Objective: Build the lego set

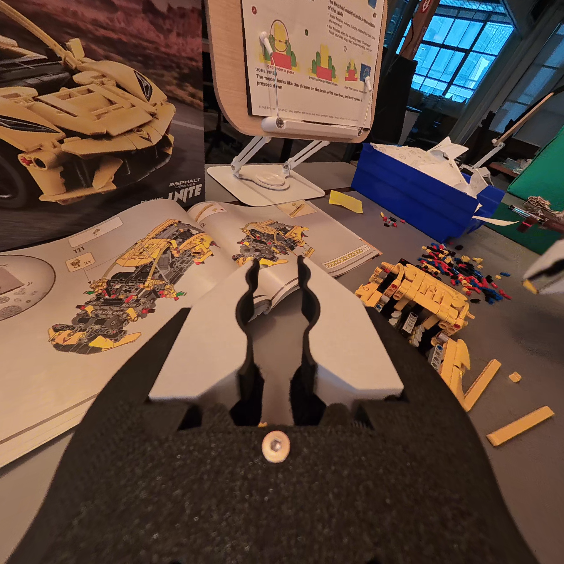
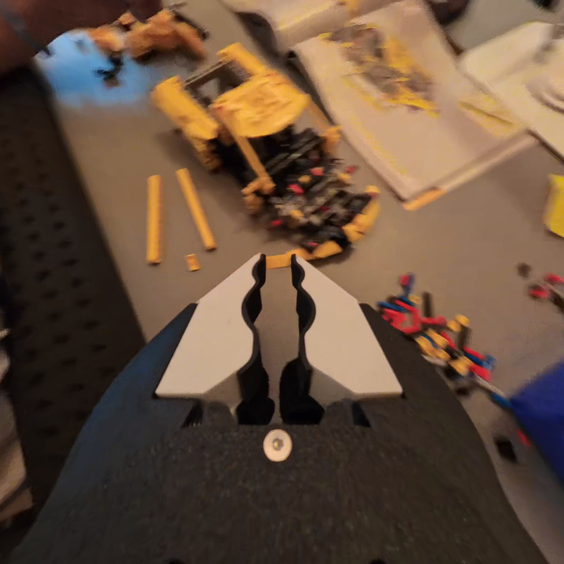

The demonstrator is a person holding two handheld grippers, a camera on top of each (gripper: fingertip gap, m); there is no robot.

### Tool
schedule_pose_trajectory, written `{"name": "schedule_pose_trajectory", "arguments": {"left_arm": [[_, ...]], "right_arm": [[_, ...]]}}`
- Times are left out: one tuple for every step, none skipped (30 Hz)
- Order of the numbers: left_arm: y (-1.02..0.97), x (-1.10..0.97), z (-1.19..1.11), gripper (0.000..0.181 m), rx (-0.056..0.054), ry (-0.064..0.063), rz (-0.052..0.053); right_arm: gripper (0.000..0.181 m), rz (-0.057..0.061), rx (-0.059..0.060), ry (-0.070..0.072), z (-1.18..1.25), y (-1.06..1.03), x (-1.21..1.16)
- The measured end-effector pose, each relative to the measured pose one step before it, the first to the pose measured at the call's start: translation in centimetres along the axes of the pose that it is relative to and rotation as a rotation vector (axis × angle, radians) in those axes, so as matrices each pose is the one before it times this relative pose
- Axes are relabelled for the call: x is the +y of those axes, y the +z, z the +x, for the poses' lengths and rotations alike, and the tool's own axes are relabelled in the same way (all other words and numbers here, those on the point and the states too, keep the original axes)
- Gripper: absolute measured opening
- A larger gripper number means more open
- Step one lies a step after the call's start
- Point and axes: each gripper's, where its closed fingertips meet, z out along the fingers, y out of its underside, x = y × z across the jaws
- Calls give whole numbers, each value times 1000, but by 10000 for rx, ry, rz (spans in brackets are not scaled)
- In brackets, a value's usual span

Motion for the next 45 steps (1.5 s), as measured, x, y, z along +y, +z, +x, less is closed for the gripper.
{"name": "schedule_pose_trajectory", "arguments": {"left_arm": [[26, 29, 85, 25, 22, 18, -29], [33, 38, 91, 25, 27, 12, -39], [38, 41, 94, 25, 29, 8, -34], [24, 0, 97, 25, 23, 14, -13], [18, 3, 86, 25, 17, 21, -6], [8, 13, 72, 25, 12, 21, -23], [2, 7, 50, 25, -1, 22, -18], [-30, -37, 51, 25, -11, 25, 9], [-32, -46, 58, 25, 0, 17, 14], [-30, -31, 63, 25, 12, 5, 5], [-40, -57, 64, 25, 5, 5, 13], [-57, -75, 60, 25, 3, 12, 22], [-68, -84, 53, 25, 1, 17, 22], [-65, -69, 40, 25, -10, 18, 27], [-59, -51, 28, 25, -12, 12, 25], [-34, -24, 22, 25, 1, -1, 11], [-4, -6, 29, 25, 12, -14, -3], [30, 0, 23, 25, 15, -14, -6], [35, 6, 26, 25, 14, 0, -8], [37, 41, 18, 25, 8, 10, -18], [39, 67, 14, 25, 3, 8, -31], [47, 81, 31, 25, 9, -2, -35], [51, 60, 44, 25, 18, -2, -27], [34, 26, 63, 25, 16, 12, -17], [44, 24, 39, 25, 4, 28, -16], [33, 42, 22, 25, -9, 39, -27], [25, 57, 3, 25, -20, 43, -38], [24, 67, -14, 25, -27, 43, -31], [26, 53, -17, 25, -20, 30, -25], [32, 78, -2, 25, -4, 10, -32], [59, 83, -7, 25, 2, -2, -36], [67, 80, -13, 25, -1, -2, -28], [62, 74, -3, 25, 2, 4, -28], [72, 86, -7, 25, -2, 14, -39], [55, 95, -22, 25, -17, 26, -41], [45, 95, -41, 25, -30, 34, -39], [33, 103, -60, 25, -32, 32, -38], [23, 78, -37, 25, -20, 22, -33], [11, 45, -28, 25, -11, 10, -22], [1, 27, -17, 25, -8, 3, -6], [-4, -5, -15, 25, -1, 0, 3], [-8, 14, -4, 25, 0, -1, -2], [-4, -6, -2, 25, -2, 1, -2], [-15, -20, 5, 25, 0, 6, 4], [-5, -23, 11, 25, 3, 9, 5]], "right_arm": [[15, -202, -292, -460, -1781, 1021, 280], [15, -280, -115, -319, -1309, 1097, 427], [15, -267, -149, -106, -1099, 1083, 477], [15, -280, -282, 59, -1043, 1026, 520], [15, -325, -262, 155, -799, 891, 604], [15, -232, -174, 187, -528, 694, 438], [15, -88, -41, 158, -278, 481, 186], [15, 10, 40, 81, -157, 319, 51], [15, 20, 86, 52, -73, 269, 28], [15, -44, 65, 59, -92, 269, 92], [15, -81, 45, 45, -131, 261, 170], [15, 85, 67, 26, -80, 106, -50], [15, 51, 102, 30, 32, 3, 8], [15, 34, 63, 60, 48, -34, 52], [15, 27, 59, 67, 104, -35, 83], [15, 54, 89, 90, 181, -34, 77], [16, 110, -60, 109, -12, -41, 16], [25, 148, -69, 88, -26, -176, -70], [30, 230, 51, 102, 188, -462, -223], [30, 305, 108, 73, 422, -716, -287], [29, 261, 343, 97, 1030, -880, -141], [28, 142, 506, 152, 1588, -970, 125], [26, 7, 514, 259, 1850, -944, 385], [25, -92, 447, 323, 1877, -873, 559], [23, -108, 353, 347, 1737, -815, 585], [22, -43, 248, 343, 1482, -699, 511], [20, -23, 320, 327, 1463, -532, 496], [20, -16, 264, 212, 1189, -385, 424], [20, 17, 153, 151, 821, -210, 281], [18, -9, 114, 113, 555, -9, 188], [18, -64, 103, 50, 367, 171, 93], [17, -53, 2, -19, -7, 302, -70], [17, 13, -81, -48, -291, 389, -232], [17, 69, -171, -46, -529, 467, -334], [17, 60, -289, -51, -717, 542, -340], [18, -32, -388, -87, -831, 583, -222], [18, -146, -208, -73, -471, 579, -35], [18, -184, -39, -121, -140, 521, 64], [17, -149, 51, -156, 32, 415, 61], [16, -112, 13, -180, -27, 299, 36], [15, -53, 8, -159, -21, 186, -64], [13, -25, 60, -130, 87, 103, -85], [11, -38, -6, -117, 17, 57, -57], [10, -75, -48, -81, -12, 46, 6], [8, -161, 1, -69, 90, 63, 171]]}}
